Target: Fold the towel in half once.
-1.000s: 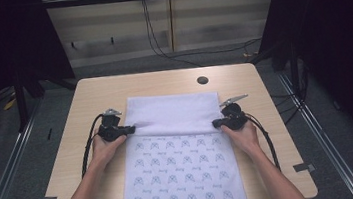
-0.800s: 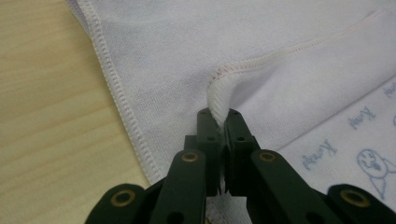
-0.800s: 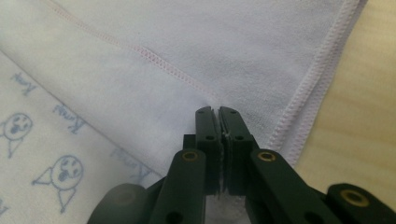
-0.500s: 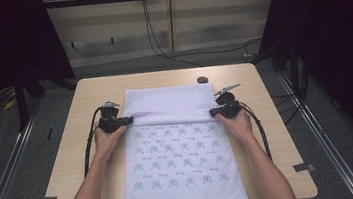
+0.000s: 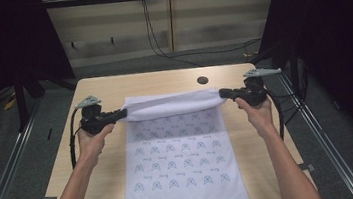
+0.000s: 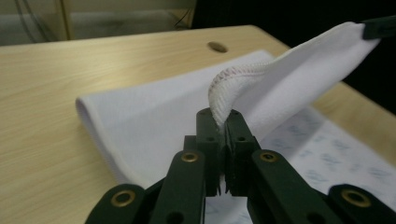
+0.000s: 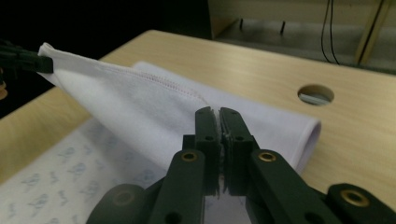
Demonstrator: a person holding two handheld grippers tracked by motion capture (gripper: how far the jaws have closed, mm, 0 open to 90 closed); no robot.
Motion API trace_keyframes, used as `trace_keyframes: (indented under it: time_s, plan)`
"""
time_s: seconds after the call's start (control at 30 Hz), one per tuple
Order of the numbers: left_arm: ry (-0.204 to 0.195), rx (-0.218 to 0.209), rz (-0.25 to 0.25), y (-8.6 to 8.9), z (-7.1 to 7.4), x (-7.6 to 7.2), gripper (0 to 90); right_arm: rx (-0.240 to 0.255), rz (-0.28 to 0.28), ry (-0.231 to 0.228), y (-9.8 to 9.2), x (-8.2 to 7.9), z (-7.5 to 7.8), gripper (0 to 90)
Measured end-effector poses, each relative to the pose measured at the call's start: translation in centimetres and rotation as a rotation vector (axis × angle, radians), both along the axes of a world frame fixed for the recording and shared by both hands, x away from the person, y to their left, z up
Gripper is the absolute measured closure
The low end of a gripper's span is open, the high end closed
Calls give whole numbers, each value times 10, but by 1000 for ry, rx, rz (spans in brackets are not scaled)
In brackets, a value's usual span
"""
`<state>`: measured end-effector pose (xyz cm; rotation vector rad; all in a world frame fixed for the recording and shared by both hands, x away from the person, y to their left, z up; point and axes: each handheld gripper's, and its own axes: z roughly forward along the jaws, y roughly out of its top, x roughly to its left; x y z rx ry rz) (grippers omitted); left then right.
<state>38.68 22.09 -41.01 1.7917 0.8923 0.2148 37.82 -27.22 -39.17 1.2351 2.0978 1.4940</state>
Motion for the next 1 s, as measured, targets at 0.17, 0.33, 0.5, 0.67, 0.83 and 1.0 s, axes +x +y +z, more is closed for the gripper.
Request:
trace_keyframes:
  time_s: [0.17, 0.33, 0.5, 0.67, 0.83, 1.0]
  plan:
    - [-49, 54, -64, -1, 25, -38, 867, -33, 43, -42, -1, -29, 23, 874]
    - [-86, 26, -87, 5, 43, -71, 867, -31, 81, -78, -7, -56, 38, 874]
    - [-94, -13, -134, 6, 43, -101, 866, -27, 118, -103, -8, -95, 44, 874]
    - [-44, 19, -148, 7, 11, -123, 867, -38, 148, -45, -9, -125, 17, 875]
    - [70, 50, -182, 7, -32, -136, 866, -41, 184, 65, -6, -150, -30, 875]
    - [128, 114, -235, 11, -52, -155, 855, -85, 217, 147, -3, -171, -54, 872]
